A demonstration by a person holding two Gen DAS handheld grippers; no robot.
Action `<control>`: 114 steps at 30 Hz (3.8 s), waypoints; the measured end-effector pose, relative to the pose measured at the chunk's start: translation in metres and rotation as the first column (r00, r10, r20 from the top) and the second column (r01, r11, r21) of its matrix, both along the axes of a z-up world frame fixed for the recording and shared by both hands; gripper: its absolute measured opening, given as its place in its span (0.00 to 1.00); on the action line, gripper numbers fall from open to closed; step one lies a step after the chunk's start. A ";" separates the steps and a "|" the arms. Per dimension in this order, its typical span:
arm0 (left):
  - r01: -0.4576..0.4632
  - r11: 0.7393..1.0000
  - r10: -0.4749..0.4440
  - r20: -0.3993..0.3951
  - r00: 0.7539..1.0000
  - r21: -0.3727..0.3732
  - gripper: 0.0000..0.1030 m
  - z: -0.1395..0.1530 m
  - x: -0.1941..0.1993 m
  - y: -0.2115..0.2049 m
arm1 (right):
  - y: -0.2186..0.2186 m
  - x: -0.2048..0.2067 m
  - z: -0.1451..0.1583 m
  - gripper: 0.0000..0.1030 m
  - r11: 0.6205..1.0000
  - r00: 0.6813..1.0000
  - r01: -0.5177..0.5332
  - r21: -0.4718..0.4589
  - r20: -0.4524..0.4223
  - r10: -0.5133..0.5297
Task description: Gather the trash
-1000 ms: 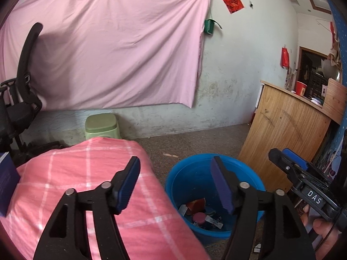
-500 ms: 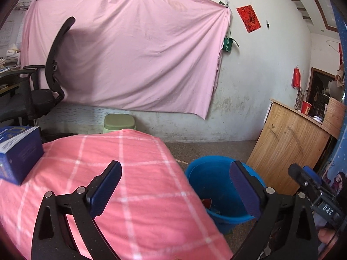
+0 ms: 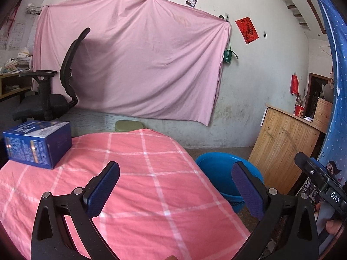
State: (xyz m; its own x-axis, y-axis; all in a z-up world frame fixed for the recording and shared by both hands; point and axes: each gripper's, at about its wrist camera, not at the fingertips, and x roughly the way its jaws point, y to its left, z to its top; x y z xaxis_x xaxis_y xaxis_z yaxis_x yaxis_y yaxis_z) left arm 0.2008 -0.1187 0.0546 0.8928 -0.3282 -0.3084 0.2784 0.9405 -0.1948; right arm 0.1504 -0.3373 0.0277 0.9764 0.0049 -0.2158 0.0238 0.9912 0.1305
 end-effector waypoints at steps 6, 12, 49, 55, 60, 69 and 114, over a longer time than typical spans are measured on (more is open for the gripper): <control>-0.028 1.000 0.028 0.016 0.999 -0.008 0.98 0.000 -0.027 0.026 | 0.024 -0.024 -0.001 1.00 1.000 1.000 0.008 -0.011 -0.012 -0.008; -0.054 0.999 0.054 0.017 0.998 -0.003 0.98 -0.004 -0.054 0.049 | 0.044 -0.046 -0.003 1.00 1.000 1.000 0.016 -0.025 -0.010 -0.016; -0.200 0.979 0.197 0.066 0.978 0.031 0.98 -0.045 -0.153 0.099 | 0.110 -0.135 -0.037 1.00 0.997 0.998 -0.010 -0.072 0.063 0.015; -0.220 0.973 0.212 0.103 0.972 0.076 0.98 -0.051 -0.148 0.092 | 0.109 -0.121 -0.047 1.00 0.997 0.999 -0.016 -0.071 0.030 0.018; -0.213 0.974 0.206 0.091 0.974 0.078 0.98 -0.056 -0.143 0.093 | 0.107 -0.114 -0.051 1.00 0.998 1.000 -0.006 -0.066 0.010 0.007; -0.226 0.972 0.220 0.085 0.972 0.062 0.98 -0.057 -0.141 0.098 | 0.104 -0.108 -0.055 1.00 0.998 1.000 -0.006 -0.069 -0.021 0.004; -0.240 0.967 0.232 0.091 0.968 0.085 0.98 -0.062 -0.140 0.097 | 0.107 -0.105 -0.056 1.00 0.997 0.999 -0.015 -0.080 -0.035 0.013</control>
